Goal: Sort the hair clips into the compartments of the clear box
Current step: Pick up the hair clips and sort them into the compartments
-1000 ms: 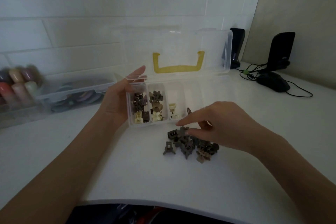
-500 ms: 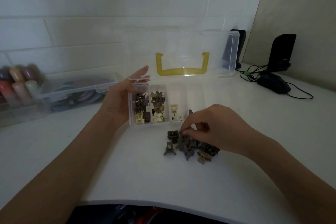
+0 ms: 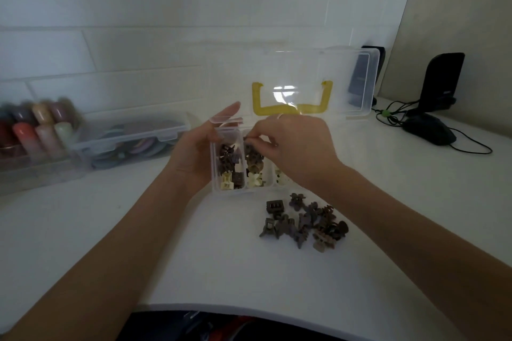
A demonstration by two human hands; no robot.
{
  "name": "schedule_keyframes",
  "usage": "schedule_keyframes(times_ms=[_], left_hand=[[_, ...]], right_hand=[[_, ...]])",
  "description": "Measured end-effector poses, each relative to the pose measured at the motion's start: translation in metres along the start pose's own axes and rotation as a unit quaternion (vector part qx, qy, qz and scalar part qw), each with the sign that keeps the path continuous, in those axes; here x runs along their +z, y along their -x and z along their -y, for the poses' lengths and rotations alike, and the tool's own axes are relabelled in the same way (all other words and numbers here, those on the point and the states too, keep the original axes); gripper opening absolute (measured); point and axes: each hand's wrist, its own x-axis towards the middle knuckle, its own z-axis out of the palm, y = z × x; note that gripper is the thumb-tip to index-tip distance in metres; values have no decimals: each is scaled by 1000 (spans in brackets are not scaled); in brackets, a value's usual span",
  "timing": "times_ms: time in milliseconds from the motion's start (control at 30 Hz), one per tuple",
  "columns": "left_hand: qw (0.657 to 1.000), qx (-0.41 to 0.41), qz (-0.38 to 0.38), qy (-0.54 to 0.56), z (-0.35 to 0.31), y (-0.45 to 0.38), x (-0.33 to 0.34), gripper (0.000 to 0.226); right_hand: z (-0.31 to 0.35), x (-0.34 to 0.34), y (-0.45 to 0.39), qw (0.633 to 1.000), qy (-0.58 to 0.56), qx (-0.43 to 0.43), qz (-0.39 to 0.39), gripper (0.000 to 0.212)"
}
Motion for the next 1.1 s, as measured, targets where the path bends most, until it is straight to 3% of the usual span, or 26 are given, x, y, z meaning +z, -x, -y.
schedule_keyframes(times_ms=[100,300,433,567,667,767,867,1100], left_hand=[[999,-3,16,32,2,-4,-3,60],[1000,-2,10,7,4,-5,-2,59],[1000,-1,1,-7,3,-4,2,56],[1000,-2,5,-1,4,-5,-1,55],[1000,-7,4,3,5,-6,-3,57],[1000,-3,10,16,6,-8,-4,55],[1000,-4,22,15,6,-9,-6,56],[1000,-4,20,5,5,-5,-3,58]], right_hand=[[1,5,-4,998,41,22,45,31],[0,9,9,997,-12,75,-18,14],[-3,9,10,998,-15,66,-7,14],[-20,-7,13,985,-163,45,-17,11],[-32,-26,25,964,-260,7,55,13],[-36,-33,44,963,-214,-3,166,20],[-35,-28,52,969,-114,-2,217,22],[-19,-19,57,968,-26,-101,229,33]])
